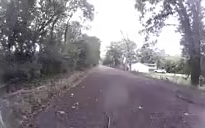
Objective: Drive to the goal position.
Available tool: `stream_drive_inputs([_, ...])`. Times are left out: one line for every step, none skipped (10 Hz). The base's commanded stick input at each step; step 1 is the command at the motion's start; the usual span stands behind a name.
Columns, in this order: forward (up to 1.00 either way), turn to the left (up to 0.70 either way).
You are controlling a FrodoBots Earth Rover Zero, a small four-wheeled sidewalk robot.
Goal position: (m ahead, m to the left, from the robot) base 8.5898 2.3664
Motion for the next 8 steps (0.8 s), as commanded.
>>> stream_drive_inputs([0.70, 0.02])
stream_drive_inputs([0.70, 0.02])
stream_drive_inputs([0.70, 0.02])
stream_drive_inputs([0.70, 0.00])
stream_drive_inputs([0.70, 0.00])
stream_drive_inputs([0.70, 0.00])
stream_drive_inputs([0.70, 0.00])
stream_drive_inputs([0.70, 0.00])
